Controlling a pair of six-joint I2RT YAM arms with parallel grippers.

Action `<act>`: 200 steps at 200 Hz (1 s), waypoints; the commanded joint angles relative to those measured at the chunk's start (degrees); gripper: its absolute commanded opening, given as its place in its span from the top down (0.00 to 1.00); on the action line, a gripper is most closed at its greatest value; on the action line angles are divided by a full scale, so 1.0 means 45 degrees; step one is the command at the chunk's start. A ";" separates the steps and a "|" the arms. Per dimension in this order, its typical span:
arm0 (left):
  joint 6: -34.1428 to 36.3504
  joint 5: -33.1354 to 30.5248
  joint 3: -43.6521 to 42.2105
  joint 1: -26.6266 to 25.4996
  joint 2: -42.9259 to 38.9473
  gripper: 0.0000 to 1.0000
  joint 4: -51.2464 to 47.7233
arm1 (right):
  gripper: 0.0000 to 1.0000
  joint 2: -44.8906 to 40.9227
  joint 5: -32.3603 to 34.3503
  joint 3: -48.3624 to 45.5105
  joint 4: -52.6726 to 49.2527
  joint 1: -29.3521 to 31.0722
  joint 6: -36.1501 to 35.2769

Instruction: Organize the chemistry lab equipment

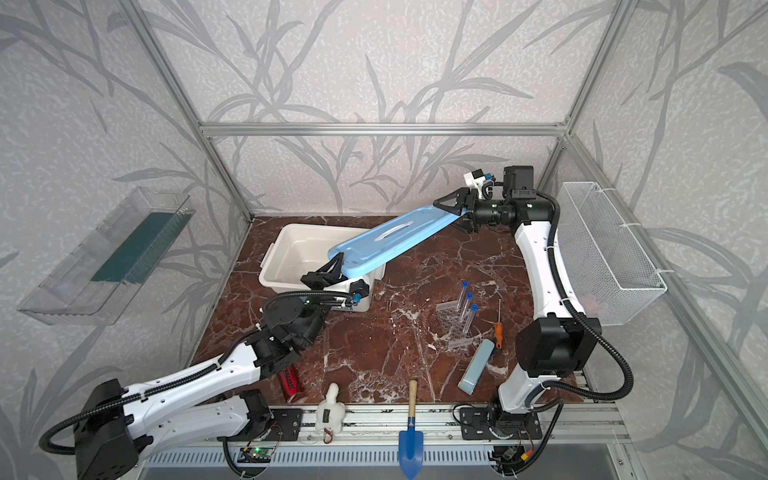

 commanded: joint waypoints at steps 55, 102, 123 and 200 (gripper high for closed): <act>0.0109 0.0041 -0.0194 0.0020 -0.0812 1.00 0.2360 | 0.29 -0.0404 0.0073 -0.0337 0.1025 -0.0763 0.0285; 0.0942 -0.0208 -0.0065 0.0040 -0.0004 1.00 0.3325 | 0.27 -0.0726 0.0448 -0.0762 0.0122 -0.0766 -0.0346; 0.1271 -0.0248 -0.0065 0.0040 0.0269 1.00 0.3622 | 0.37 -0.0943 0.0267 -0.1356 0.0796 -0.0740 0.0018; 0.0506 -0.0415 -0.0291 0.0029 0.0088 0.43 0.3604 | 0.65 -0.0894 0.0111 -0.1709 0.2106 -0.0770 0.1090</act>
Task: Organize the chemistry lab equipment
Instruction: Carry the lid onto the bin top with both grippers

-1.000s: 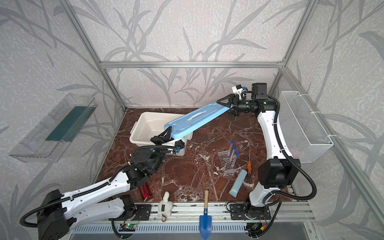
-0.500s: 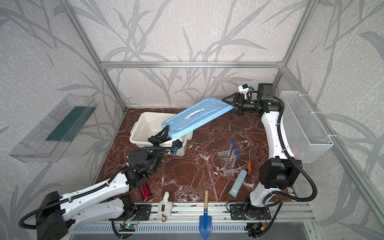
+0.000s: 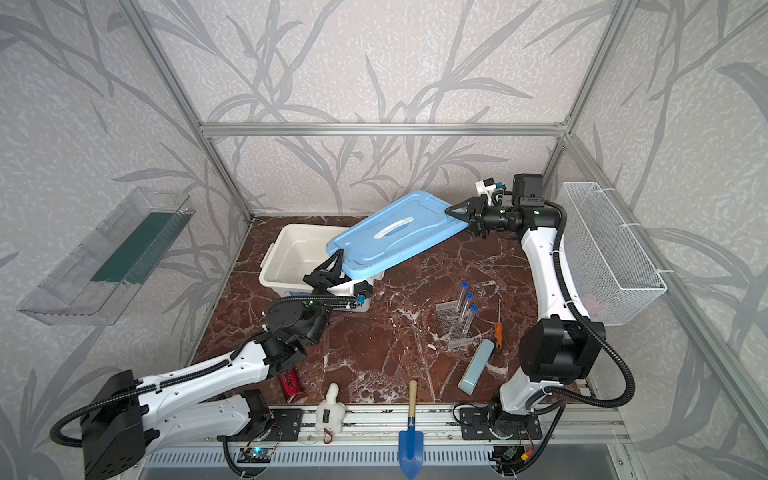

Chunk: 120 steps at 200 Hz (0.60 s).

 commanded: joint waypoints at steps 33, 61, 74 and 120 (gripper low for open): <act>-0.3205 0.0429 0.0141 0.0026 -0.1757 0.30 -0.1293 | 0.76 -0.0674 0.0143 -0.1309 0.4368 0.0076 0.2288; -0.4154 0.0493 -0.0080 -0.0013 -0.2242 0.25 -0.2034 | 0.82 -0.0857 0.0252 -0.2313 0.7486 0.0076 0.4421; -0.4454 0.0443 -0.0241 -0.0013 -0.2278 0.20 -0.2012 | 0.82 -0.0914 0.0433 -0.2448 0.8153 0.0077 0.4888; -0.4477 0.0596 -0.0662 -0.0033 -0.2178 0.10 -0.1840 | 0.84 -0.0917 0.1180 -0.2692 1.1153 0.0076 0.7500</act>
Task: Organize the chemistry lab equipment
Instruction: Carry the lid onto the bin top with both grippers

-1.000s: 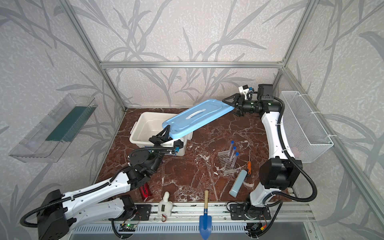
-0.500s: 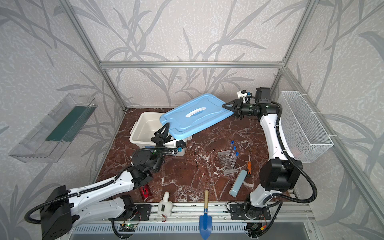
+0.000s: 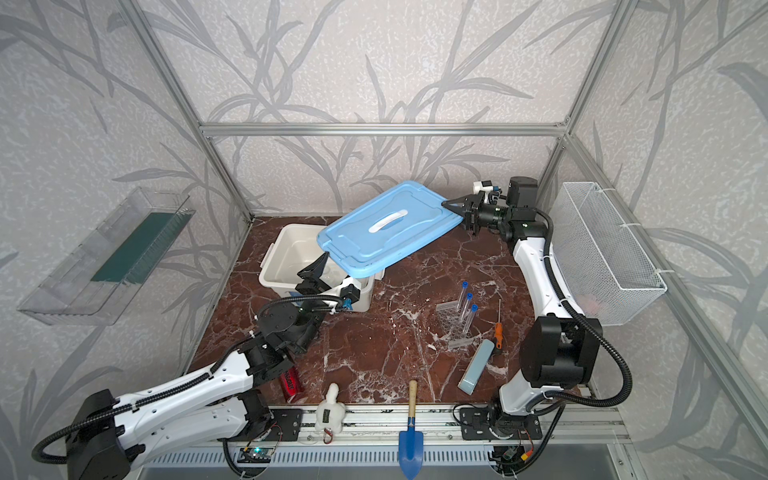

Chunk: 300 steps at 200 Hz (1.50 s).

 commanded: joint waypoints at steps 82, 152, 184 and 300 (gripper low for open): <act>-0.5080 0.0306 0.1014 0.0325 -0.1864 0.01 -0.1223 | 0.95 -0.0503 0.2079 -0.0171 0.6006 0.0267 0.2384; -1.8365 0.2482 0.7636 0.3229 -0.1824 0.01 -1.3120 | 0.95 -0.3282 0.5558 -0.3055 0.7473 0.2262 0.1374; -2.0576 0.5016 0.8148 0.5194 -0.1280 0.01 -1.4939 | 0.96 -0.4400 0.7920 -0.4743 0.8310 0.4304 0.0398; -2.0769 0.7865 0.5506 1.1085 -0.0663 0.01 -1.3659 | 0.98 -0.2042 1.1808 -0.5663 1.1721 0.8895 -0.0609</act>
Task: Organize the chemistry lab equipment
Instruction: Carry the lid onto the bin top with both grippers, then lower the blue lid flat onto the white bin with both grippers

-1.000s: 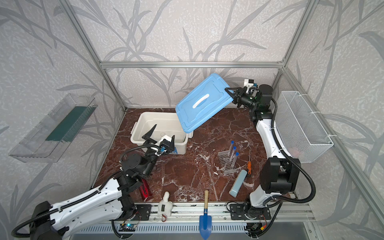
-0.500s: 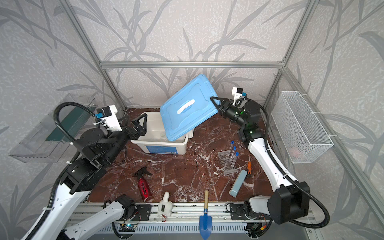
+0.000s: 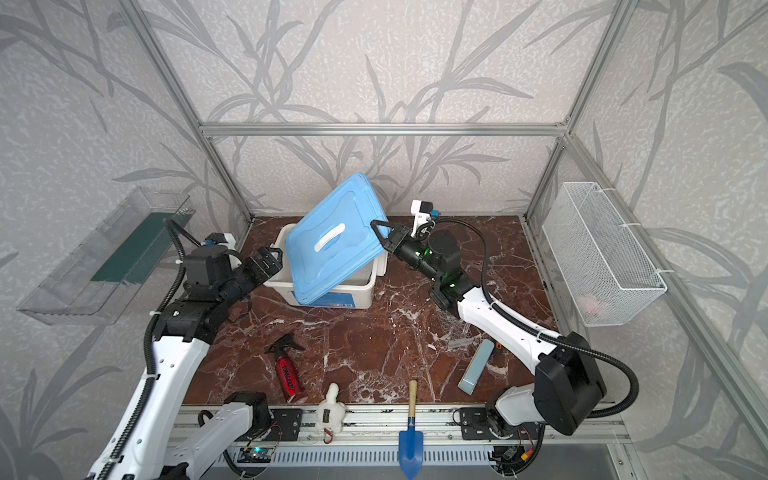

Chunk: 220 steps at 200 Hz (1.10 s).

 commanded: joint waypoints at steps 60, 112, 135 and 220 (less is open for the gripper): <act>0.1076 -0.2058 -0.0141 0.0099 0.0852 0.01 0.0279 | 0.98 0.2201 0.2204 0.0227 0.3880 0.0638 0.1117; 0.2092 -0.3032 -0.0563 0.0103 0.1771 0.01 0.0918 | 0.98 0.3784 0.2735 0.0202 0.4473 0.1023 0.1801; 0.2302 -0.3299 -0.0574 0.0104 0.2296 0.01 0.0929 | 0.96 0.4001 0.2819 -0.0314 0.4391 0.1078 0.1930; 0.2238 -0.2952 -0.0157 0.0059 0.3596 0.11 0.1572 | 0.80 0.2790 0.2953 -0.0880 0.0637 0.1169 -0.0298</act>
